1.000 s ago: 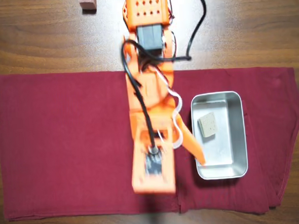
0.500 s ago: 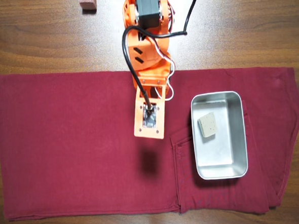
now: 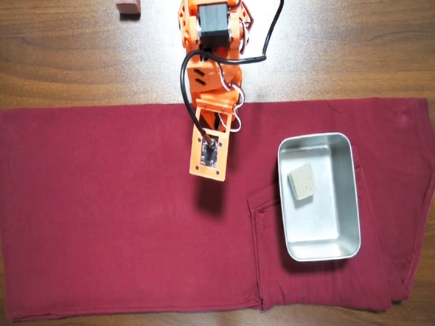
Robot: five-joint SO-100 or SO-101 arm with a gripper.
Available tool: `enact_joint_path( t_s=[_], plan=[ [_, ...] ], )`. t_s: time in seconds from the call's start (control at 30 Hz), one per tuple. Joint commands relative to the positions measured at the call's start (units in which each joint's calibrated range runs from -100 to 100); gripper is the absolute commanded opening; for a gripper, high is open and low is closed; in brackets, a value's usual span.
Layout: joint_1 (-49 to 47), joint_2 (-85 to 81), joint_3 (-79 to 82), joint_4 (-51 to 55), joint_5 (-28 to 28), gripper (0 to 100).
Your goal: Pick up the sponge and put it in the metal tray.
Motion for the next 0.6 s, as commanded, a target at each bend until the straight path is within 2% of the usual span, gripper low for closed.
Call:
enact_joint_path(
  t_s=[0.0,0.57],
  plan=[
    [-1.36,0.38,0.37,1.42,0.44,0],
    [-1.75,0.38,0.37,1.51,0.59,2]
  ],
)
